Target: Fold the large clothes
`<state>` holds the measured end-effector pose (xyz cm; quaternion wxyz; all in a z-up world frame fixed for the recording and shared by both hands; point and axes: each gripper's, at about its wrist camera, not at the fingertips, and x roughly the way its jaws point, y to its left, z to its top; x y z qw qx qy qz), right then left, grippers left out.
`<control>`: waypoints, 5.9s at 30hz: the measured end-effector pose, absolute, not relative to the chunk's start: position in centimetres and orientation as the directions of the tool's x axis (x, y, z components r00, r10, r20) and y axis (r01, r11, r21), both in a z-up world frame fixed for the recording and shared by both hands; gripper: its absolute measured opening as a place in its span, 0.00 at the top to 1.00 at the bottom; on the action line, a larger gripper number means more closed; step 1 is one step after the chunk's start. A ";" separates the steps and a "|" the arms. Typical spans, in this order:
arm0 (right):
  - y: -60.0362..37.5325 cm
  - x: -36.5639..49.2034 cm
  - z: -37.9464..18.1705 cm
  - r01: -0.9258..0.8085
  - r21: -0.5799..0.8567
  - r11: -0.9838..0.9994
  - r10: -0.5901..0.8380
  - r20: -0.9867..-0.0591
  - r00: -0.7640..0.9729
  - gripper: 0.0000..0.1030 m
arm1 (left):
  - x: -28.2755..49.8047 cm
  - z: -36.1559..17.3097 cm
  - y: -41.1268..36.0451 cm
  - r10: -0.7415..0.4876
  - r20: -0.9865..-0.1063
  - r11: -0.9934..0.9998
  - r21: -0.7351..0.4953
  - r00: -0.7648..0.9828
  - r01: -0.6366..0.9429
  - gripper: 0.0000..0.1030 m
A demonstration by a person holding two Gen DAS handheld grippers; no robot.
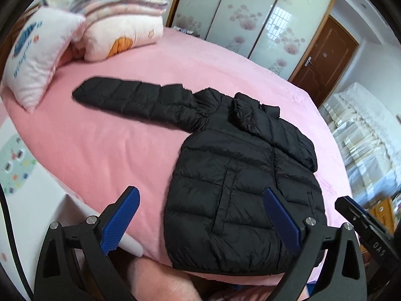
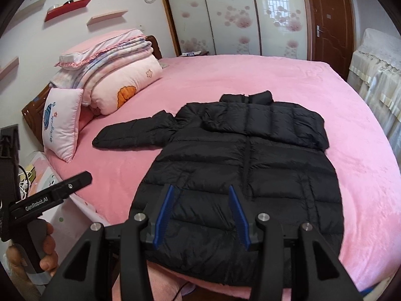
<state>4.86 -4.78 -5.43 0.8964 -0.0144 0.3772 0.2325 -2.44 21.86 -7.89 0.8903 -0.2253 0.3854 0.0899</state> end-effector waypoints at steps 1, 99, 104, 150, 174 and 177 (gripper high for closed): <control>-4.5 5.1 -5.6 -0.431 0.146 0.890 0.407 -0.679 0.611 0.56 | -2.0 -8.5 22.3 -0.024 -0.723 0.870 -0.355 0.690 -0.341 0.04; -14.4 33.0 -10.1 -0.112 0.287 0.951 0.308 -0.883 0.354 0.58 | 31.5 -8.8 9.8 -0.177 -0.880 0.936 -0.289 0.441 -0.201 0.41; -13.2 36.3 -12.3 -0.175 0.339 0.924 0.379 -0.874 0.305 0.58 | 29.1 -10.4 17.5 0.003 -0.909 0.884 -0.193 0.417 -0.426 0.41; -15.1 43.5 -17.9 -0.006 0.043 0.999 0.042 -0.926 0.376 0.85 | 38.1 -16.8 17.9 0.128 -0.933 0.906 -0.028 0.337 -0.423 0.23; -11.5 42.3 -17.9 -0.119 0.004 0.993 0.059 -0.887 0.458 0.85 | 37.7 -17.2 11.5 0.099 -0.911 0.960 -0.018 0.400 -0.278 0.21; -13.1 41.6 -17.2 -0.107 0.048 0.993 0.090 -0.893 0.441 0.85 | 36.8 -16.3 11.6 0.100 -0.908 0.960 -0.018 0.406 -0.278 0.21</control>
